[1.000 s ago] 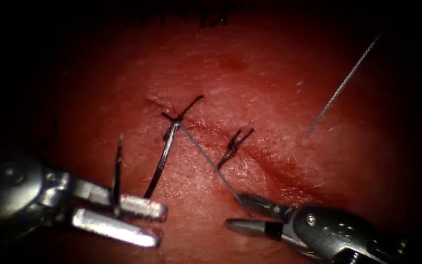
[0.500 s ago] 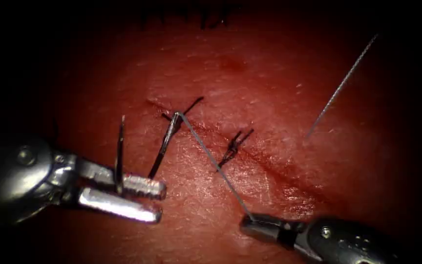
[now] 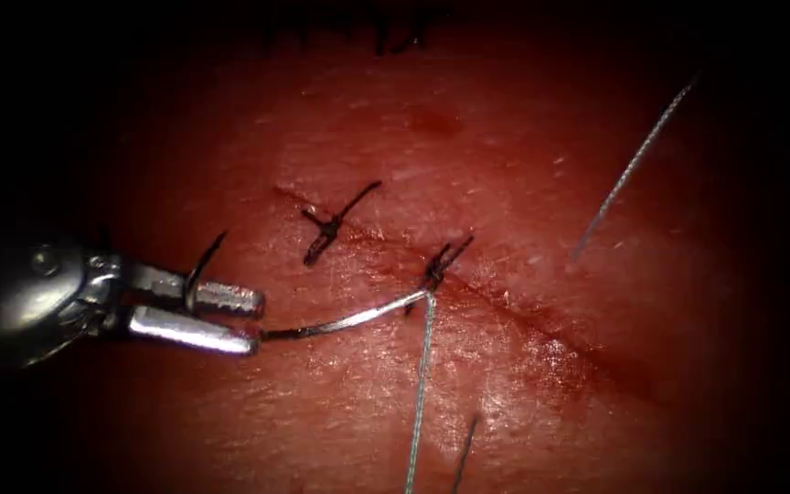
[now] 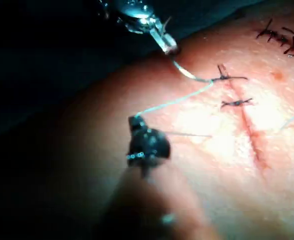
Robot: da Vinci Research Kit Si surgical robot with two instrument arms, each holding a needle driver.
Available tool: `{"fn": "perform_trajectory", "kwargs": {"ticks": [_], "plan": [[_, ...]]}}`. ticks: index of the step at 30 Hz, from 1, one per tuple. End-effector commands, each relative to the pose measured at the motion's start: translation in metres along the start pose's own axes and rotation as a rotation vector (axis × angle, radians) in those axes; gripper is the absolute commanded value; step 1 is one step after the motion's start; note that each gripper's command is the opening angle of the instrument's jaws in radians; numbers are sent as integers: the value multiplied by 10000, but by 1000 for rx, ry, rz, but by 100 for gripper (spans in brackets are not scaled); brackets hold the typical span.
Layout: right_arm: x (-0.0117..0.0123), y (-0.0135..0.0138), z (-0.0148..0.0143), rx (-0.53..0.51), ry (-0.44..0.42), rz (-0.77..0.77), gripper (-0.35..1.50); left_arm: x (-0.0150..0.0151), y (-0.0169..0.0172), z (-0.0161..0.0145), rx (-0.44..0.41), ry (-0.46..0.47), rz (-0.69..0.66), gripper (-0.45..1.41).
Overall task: Wound Closure
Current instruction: Right end-effector grasps suture and pulls until only a short tail remains
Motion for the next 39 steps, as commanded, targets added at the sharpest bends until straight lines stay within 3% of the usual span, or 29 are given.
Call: {"fn": "perform_trajectory", "kwargs": {"ticks": [1, 2, 3, 5, 6, 8, 13, 21, 27, 32, 36, 39], "plan": [[-2, -5, 9, 3, 3, -12, -35, -2, -1, 6, 0, 0, -1, -45], [-1, -4, 10, 1, 13, -33, -15, -2, -2, 5, 3, 0, -3, -45], [0, 3, 10, -5, 33, -71, 59, 0, -3, 3, 10, -2, -7, -45], [-1, 13, 11, -14, 46, -114, 103, 0, -4, 1, 14, -4, -9, -45], [-1, 13, 11, -14, 46, -114, 103, 0, -4, 1, 14, -4, -9, -45], [-3, 31, 8, -24, 63, -181, 130, -1, -7, -1, 20, -5, -11, -45], [-11, 65, -11, -122, 55, -294, 145, -4, -32, -17, 113, -30, -10, -45], [-16, 85, -21, -131, 57, -345, 146, -5, -64, -58, 273, -22, 9, -45], [-21, 97, -17, -149, 55, -346, 143, 1, -69, -69, 320, -9, 17, -45], [-33, 124, 13, -249, 38, -376, 143, 3, -65, -59, 310, -5, 14, -45], [-36, 131, 26, -269, 33, -382, 143, 3, -65, -58, 309, -4, 13, -45], [-40, 133, 34, -276, 31, -386, 131, 2, -64, -58, 308, -4, 13, -45]]}}
